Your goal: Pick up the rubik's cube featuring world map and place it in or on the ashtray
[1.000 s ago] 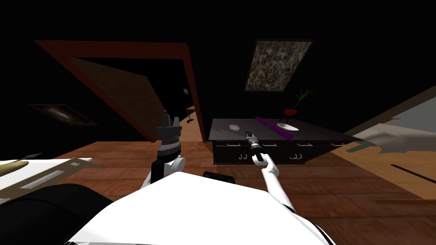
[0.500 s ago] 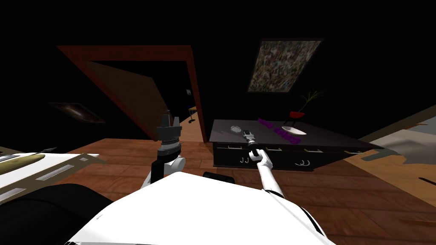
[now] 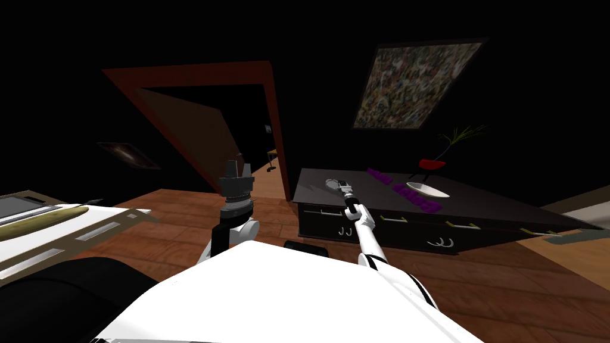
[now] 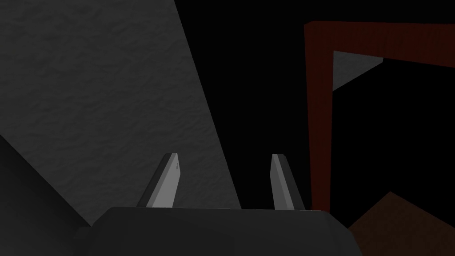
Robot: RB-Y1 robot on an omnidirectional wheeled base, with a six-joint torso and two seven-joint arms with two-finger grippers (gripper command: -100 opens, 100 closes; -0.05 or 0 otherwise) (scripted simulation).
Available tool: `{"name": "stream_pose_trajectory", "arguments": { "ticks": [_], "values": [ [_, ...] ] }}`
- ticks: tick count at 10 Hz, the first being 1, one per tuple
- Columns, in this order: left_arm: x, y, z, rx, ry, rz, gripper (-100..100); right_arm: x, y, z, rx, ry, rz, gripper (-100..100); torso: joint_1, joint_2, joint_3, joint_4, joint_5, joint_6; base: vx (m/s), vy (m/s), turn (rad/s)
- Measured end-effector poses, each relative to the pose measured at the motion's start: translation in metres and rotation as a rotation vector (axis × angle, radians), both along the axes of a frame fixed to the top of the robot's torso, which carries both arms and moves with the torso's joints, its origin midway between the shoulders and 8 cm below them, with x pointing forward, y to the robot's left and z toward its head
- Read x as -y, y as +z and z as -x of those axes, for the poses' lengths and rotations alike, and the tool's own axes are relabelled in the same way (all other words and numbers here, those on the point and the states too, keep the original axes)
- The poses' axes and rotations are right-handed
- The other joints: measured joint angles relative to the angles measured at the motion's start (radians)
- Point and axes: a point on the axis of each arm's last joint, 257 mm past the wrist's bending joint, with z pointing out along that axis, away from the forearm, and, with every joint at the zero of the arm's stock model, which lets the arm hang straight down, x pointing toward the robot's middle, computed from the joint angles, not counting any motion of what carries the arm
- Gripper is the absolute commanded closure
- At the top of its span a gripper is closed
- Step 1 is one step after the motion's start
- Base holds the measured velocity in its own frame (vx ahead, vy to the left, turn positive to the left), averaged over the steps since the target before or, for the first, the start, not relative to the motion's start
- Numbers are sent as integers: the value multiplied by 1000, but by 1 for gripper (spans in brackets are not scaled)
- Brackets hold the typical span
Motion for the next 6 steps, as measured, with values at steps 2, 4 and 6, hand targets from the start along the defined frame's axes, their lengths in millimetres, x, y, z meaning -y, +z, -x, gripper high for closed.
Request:
{"name": "stream_pose_trajectory", "arguments": {
  "ticks": [2,4,6],
  "values": [
    [0,0,0,0,0,0,0,-9,1,-11,-10,5,2,100,0,0,0,0,0,-1,102,-29,149],
    [0,0,0,0,0,0,0,-15,1,-17,-15,11,4,-100,0,4,2,0,0,1,29,-9,25],
    [0,0,0,0,0,0,0,-15,1,-17,-15,11,4,-100,0,8,4,1,0,1,3,0,0]
  ]
}}
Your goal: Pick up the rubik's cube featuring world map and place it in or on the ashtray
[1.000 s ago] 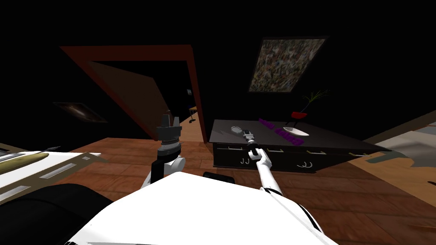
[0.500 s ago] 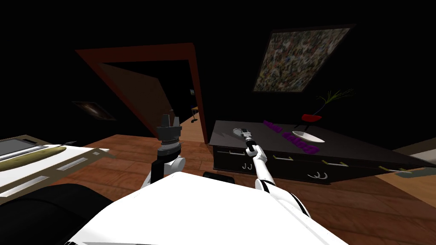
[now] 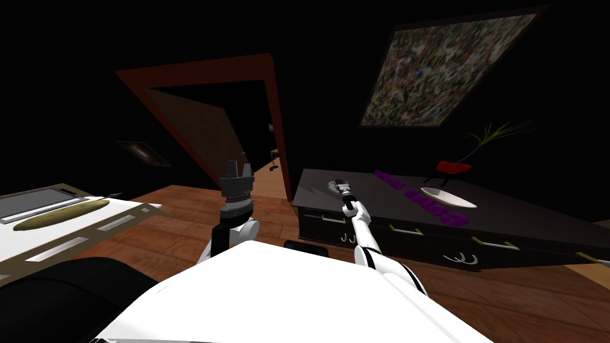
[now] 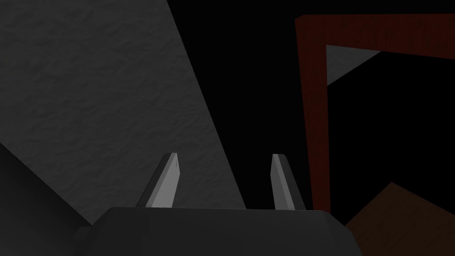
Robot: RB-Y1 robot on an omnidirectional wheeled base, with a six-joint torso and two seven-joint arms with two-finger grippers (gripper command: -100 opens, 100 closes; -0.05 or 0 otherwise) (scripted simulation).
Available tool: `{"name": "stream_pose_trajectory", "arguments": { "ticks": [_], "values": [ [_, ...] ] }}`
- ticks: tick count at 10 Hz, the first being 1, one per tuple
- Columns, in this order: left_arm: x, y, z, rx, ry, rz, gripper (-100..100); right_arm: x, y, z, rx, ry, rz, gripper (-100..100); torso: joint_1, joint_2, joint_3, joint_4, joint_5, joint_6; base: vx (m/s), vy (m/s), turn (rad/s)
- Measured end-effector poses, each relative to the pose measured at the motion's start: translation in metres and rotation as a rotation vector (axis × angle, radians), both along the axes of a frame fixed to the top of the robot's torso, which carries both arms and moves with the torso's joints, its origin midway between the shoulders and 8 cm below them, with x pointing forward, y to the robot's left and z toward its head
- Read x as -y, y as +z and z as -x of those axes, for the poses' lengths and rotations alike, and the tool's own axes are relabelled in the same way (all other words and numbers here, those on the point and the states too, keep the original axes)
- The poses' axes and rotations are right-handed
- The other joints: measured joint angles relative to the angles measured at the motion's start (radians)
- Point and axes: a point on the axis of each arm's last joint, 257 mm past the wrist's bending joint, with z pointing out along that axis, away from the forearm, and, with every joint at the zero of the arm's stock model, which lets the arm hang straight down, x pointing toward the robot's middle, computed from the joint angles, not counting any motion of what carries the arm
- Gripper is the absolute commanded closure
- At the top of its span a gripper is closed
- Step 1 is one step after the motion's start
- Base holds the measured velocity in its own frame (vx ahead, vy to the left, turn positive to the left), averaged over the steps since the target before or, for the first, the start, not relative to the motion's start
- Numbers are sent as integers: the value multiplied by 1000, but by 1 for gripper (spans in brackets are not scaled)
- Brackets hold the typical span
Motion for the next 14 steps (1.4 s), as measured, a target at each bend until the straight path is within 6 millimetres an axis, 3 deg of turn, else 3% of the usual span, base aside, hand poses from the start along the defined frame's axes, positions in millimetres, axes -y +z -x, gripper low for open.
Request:
{"name": "stream_pose_trajectory", "arguments": {
  "ticks": [2,3,4,12,13,14],
  "values": [
    [0,0,0,0,0,0,0,0,0,0,0,0,0,-100,0,1,1,0,0,0,0,0,0],
    [0,0,0,0,0,0,0,0,0,0,0,0,0,0,0,1,1,0,0,0,0,0,0],
    [0,0,0,0,0,0,0,0,0,0,0,0,0,-100,0,1,1,0,0,0,-43,-16,60],
    [0,0,0,0,0,0,0,1,53,-45,5,-43,-6,-100,-2,6,4,1,0,0,-74,-37,47],
    [0,0,0,0,0,0,0,1,53,-46,5,-43,-5,0,-1,4,2,1,0,0,-6,-2,-2],
    [0,0,0,0,0,0,0,1,53,-46,5,-43,-5,0,0,2,1,1,0,0,0,0,0]
  ]
}}
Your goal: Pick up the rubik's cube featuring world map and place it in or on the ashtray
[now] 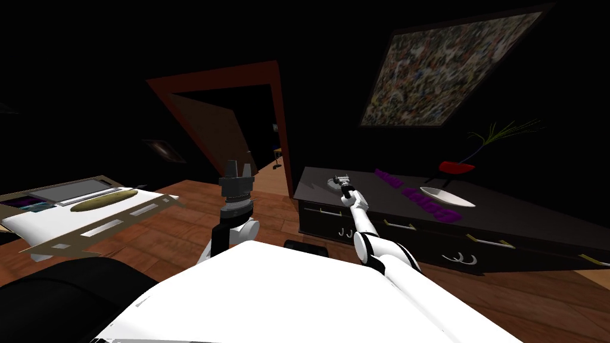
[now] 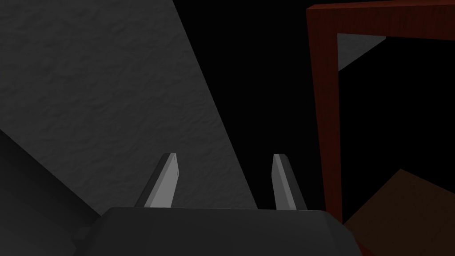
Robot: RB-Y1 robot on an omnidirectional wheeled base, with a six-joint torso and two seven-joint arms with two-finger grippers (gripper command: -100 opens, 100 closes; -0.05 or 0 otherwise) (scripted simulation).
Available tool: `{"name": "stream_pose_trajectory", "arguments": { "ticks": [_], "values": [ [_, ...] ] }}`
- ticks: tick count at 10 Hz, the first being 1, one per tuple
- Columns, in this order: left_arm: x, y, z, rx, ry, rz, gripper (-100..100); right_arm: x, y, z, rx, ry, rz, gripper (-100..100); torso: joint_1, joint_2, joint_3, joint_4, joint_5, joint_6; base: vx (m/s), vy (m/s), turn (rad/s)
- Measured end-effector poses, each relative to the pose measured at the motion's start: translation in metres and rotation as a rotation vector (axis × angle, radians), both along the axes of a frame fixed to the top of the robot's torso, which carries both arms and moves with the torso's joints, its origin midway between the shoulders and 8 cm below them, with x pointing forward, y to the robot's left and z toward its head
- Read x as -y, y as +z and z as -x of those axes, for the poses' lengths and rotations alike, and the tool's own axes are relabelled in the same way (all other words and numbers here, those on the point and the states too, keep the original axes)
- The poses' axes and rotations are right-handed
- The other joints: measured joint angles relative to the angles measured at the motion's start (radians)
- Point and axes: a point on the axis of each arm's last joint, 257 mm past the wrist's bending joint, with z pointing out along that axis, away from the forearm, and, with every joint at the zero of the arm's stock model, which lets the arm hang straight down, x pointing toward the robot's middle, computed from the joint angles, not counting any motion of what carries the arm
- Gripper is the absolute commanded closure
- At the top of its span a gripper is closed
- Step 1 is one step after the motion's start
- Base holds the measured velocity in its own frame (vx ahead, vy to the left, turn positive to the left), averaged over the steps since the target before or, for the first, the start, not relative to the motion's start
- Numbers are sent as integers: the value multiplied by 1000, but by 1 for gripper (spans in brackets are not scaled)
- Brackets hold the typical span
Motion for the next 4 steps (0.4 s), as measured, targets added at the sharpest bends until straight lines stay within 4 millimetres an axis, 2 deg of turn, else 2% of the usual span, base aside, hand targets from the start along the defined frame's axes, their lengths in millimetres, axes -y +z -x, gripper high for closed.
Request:
{"name": "stream_pose_trajectory", "arguments": {
  "ticks": [4],
  "values": [
    [0,0,0,0,0,0,0,0,0,0,0,0,0,0,0,-1,-1,0,0,0,0,0,0]
  ]
}}
